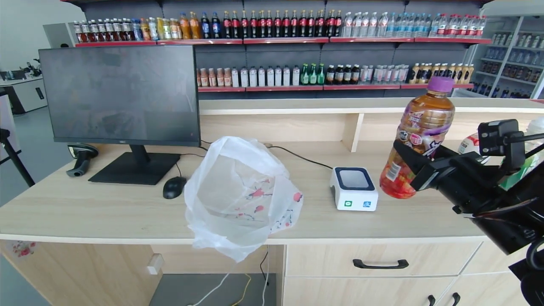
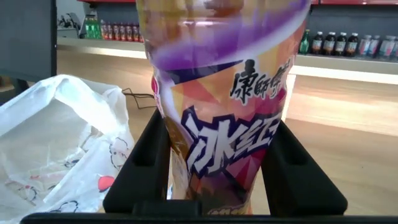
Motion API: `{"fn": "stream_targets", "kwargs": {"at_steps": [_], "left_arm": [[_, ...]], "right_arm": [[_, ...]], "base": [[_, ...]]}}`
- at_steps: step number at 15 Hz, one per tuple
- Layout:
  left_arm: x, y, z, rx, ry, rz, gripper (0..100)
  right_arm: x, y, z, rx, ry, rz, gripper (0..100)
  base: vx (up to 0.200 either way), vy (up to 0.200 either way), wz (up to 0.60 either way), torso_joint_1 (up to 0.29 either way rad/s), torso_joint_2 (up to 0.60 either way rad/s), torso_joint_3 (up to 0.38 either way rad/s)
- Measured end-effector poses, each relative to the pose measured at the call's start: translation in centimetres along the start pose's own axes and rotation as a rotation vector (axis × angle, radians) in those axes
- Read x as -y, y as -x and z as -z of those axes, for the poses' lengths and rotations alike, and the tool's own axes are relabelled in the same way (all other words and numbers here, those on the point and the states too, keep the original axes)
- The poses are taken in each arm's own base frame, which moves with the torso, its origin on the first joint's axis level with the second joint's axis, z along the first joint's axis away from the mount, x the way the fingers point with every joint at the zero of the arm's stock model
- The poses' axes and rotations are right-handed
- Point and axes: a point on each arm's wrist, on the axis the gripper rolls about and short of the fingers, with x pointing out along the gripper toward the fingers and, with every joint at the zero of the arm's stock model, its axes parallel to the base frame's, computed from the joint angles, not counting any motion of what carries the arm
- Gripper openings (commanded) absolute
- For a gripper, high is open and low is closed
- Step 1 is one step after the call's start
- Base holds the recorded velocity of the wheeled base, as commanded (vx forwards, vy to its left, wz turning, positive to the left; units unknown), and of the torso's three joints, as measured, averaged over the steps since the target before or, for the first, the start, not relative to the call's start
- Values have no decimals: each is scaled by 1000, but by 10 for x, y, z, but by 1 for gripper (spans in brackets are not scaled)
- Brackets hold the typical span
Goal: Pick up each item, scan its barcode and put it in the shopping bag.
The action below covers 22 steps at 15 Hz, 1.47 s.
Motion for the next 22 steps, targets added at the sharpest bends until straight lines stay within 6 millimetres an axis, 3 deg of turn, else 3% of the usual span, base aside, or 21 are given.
{"fn": "stream_targets", "kwargs": {"at_steps": [12,16,19,22], "left_arm": [[0,0,0,0,0,-1,100],[0,0,0,1,1,-1,100],[0,0,0,1,2,-1,100],[0,0,0,1,2,-1,100]], "right_arm": [[-1,-3,5,-17,-8,-3,0],[-5,-13,-5,43,15,-45,0],[-9,-17,0,60,167,-234,0],[-7,-22,15,37,344,-256,0]], "base": [[50,0,0,0,1,1],[0,0,0,0,0,0],[0,0,0,0,0,0],[0,0,0,0,0,0]]}}
